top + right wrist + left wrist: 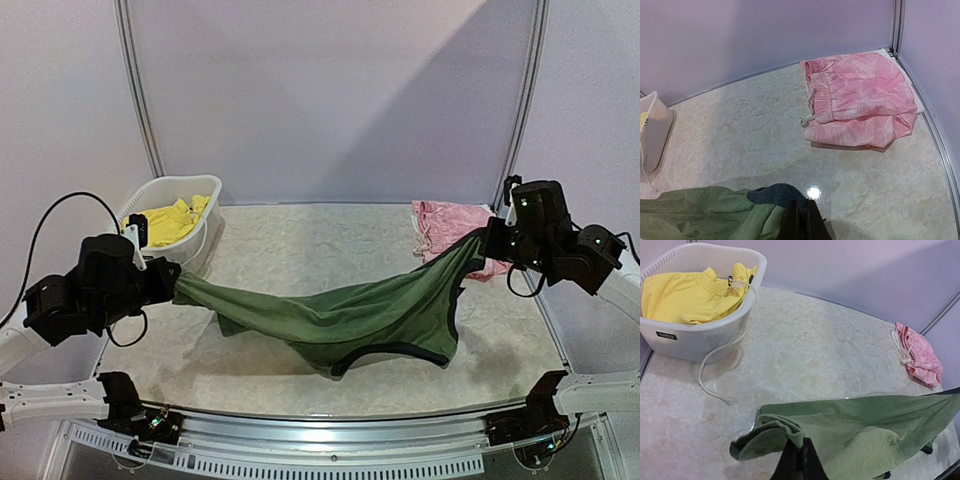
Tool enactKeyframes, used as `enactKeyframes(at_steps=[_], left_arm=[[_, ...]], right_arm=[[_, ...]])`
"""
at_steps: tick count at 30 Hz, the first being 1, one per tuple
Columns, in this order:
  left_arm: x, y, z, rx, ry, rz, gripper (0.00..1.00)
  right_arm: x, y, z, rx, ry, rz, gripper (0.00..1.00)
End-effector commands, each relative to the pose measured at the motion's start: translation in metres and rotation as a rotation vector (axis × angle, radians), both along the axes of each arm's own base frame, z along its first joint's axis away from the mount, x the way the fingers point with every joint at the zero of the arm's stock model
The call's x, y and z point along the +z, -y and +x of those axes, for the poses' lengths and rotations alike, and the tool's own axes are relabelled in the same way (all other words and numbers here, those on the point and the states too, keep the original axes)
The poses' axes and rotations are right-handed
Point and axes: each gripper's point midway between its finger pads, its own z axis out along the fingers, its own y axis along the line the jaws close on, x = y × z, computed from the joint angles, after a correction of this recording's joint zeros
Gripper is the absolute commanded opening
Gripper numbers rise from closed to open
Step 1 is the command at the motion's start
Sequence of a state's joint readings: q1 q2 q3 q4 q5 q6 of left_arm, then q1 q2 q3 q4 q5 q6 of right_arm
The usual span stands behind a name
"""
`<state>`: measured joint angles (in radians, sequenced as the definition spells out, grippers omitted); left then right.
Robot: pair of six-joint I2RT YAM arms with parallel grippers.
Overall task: Fold and stack the mixed laundry pile
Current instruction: Pick up the crumpled tank top from the center of the board, then flatten out the crumpled tank top at the center of the board.
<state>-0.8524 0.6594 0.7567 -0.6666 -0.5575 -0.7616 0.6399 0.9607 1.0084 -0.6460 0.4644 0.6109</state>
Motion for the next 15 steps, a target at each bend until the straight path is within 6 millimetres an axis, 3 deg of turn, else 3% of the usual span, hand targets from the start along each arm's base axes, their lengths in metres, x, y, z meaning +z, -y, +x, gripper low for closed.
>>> enactKeyframes(at_steps=[1,8,15], left_arm=[[-0.002,-0.020,-0.003,0.029,-0.022,0.138,0.00],[0.000,-0.010,0.010,0.031,-0.021,0.187,0.00],[-0.014,0.001,0.031,0.050,-0.071,0.229,0.00]], right_arm=[[0.003,0.011,-0.005,-0.017,-0.003,-0.041,0.01],[-0.005,0.011,0.004,-0.044,-0.010,-0.077,0.03],[-0.010,0.008,0.046,-0.081,-0.031,-0.098,0.03]])
